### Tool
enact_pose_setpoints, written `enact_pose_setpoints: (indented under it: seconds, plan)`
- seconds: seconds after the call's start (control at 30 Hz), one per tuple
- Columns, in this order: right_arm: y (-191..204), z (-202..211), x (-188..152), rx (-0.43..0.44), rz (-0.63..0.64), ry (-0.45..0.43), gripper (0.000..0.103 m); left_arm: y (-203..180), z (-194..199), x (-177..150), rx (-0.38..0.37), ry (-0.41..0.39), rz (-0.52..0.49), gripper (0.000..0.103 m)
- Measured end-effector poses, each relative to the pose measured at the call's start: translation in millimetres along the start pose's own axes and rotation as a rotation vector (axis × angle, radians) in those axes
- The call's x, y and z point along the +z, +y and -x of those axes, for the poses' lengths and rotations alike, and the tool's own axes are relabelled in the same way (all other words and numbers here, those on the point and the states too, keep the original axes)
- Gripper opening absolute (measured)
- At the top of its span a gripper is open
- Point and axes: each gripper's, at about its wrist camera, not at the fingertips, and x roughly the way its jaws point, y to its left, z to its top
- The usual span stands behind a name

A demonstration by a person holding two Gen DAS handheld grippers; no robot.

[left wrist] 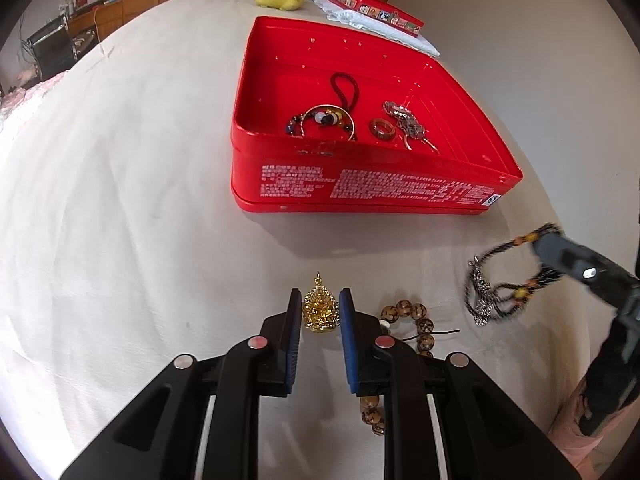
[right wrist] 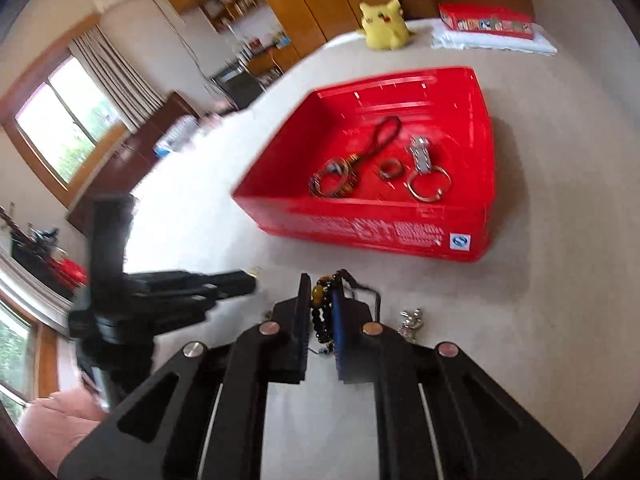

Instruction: Organize jewelry

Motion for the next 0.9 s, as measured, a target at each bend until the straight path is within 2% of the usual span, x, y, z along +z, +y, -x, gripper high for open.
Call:
enact_pose_setpoints:
  seconds: [0.07, 0.2, 0.37, 0.47, 0.57, 0.63, 0.73, 0.9]
  plan:
    - [-2.5, 11.7, 4.4, 0.05, -0.018, -0.03, 0.008, 0.0, 1.2, 0.5, 0.0, -0.005, -0.003, 0.019]
    - [-0.3, 36.7, 8.5, 0.088, -0.004, -0.111, 0.008, -1.6, 2.7, -1.0, -0.003, -0.009, -0.009, 0.019]
    - [-3.0, 51.2, 11.1, 0.071, -0.01, -0.156, 0.008, -0.4, 2.1, -0.5, -0.003, -0.006, -0.009, 0.019]
    - [-9.2, 34.5, 11.1, 0.043, -0.036, -0.106, 0.008, -0.4, 2.0, -0.4, -0.003, -0.005, -0.009, 0.019]
    - [-12.5, 14.2, 8.8, 0.06, -0.06, -0.046, 0.008, -0.9, 2.2, -0.6, -0.005, -0.003, -0.011, 0.019]
    - [-6.9, 0.5, 6.3, 0.081, -0.048, 0.023, 0.012, -0.8, 2.5, -0.5, -0.006, -0.004, -0.013, 0.019]
    - [0.1, -14.0, 2.1, 0.107, -0.032, 0.105, 0.012, -0.2, 2.2, -0.5, -0.006, -0.003, -0.013, 0.019]
    - [-10.1, -10.7, 1.5, 0.009, -0.052, 0.095, 0.013, -0.6, 0.5, -0.3, -0.006, 0.002, -0.017, 0.019]
